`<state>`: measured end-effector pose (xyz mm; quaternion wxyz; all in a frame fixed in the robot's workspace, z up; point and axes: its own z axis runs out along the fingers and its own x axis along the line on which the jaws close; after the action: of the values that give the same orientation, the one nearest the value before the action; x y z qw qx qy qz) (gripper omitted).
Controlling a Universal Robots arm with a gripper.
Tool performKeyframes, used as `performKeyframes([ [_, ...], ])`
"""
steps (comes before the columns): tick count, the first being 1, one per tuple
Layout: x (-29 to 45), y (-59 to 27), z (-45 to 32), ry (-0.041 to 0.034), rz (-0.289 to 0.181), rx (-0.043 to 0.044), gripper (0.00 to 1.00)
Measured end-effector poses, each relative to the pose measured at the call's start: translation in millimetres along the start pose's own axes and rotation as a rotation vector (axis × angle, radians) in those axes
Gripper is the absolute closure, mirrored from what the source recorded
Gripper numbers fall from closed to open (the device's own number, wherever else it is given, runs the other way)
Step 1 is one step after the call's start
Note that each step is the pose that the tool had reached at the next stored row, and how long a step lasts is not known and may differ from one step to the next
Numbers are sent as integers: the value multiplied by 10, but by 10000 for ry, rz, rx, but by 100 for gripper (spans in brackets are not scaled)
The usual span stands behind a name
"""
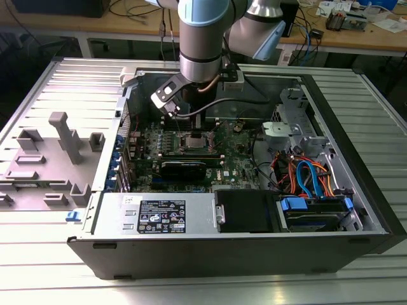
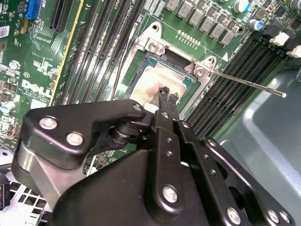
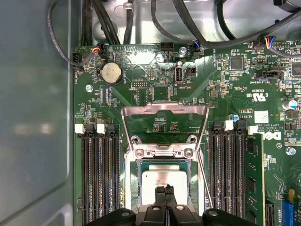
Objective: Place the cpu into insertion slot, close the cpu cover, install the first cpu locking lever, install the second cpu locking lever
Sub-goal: 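Place the cpu into insertion slot, then close the cpu cover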
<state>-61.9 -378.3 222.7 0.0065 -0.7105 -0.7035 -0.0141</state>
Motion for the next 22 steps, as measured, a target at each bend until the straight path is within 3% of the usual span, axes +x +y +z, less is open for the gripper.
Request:
performKeyframes([
  [16,1,1,-1,-4,-1,11,89],
  [22,4,1,-52,-3,0,11,89],
])
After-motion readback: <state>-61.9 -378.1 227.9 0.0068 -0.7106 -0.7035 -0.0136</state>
